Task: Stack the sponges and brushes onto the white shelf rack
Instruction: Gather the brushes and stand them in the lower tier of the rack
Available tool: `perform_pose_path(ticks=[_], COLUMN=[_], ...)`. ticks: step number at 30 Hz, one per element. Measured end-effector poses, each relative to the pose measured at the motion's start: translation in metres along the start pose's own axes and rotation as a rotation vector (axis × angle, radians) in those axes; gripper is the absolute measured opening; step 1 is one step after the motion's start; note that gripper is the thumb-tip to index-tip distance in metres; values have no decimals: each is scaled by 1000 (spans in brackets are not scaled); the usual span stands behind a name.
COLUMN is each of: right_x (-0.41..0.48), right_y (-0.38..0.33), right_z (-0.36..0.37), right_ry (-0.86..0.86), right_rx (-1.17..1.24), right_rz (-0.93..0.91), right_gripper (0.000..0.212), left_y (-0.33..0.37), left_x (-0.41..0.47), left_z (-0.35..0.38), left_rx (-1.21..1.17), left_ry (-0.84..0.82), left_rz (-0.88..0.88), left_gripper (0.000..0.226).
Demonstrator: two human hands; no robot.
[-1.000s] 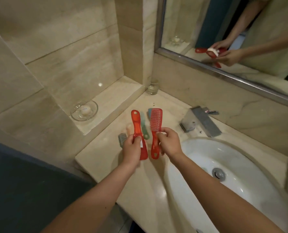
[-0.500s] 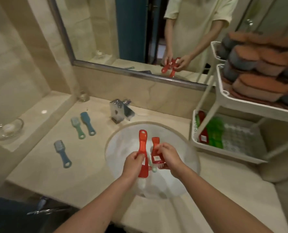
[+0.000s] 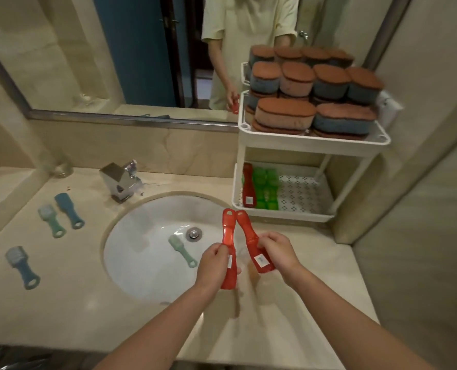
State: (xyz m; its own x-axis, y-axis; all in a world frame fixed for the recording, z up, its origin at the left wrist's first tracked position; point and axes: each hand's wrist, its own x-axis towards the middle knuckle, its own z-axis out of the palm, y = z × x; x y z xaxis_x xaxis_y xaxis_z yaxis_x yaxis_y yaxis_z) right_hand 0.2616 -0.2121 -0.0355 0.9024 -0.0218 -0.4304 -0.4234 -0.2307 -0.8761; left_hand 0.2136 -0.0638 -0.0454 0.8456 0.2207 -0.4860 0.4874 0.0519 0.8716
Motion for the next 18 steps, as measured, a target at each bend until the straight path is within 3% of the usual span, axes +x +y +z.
perform_pose_path(ticks=[7, 18], right_x=[5, 48], right_y=[1, -33], right_z=[-38, -68], right_ry=[69, 190], right_rx=[84, 239], right_rz=[-25, -37], right_gripper=[14, 18], left_y=[19, 85], left_x=[7, 52], left_z=[40, 81], left_rx=[86, 139], left_ry=[-36, -90], left_rz=[65, 154], left_gripper=[27, 28])
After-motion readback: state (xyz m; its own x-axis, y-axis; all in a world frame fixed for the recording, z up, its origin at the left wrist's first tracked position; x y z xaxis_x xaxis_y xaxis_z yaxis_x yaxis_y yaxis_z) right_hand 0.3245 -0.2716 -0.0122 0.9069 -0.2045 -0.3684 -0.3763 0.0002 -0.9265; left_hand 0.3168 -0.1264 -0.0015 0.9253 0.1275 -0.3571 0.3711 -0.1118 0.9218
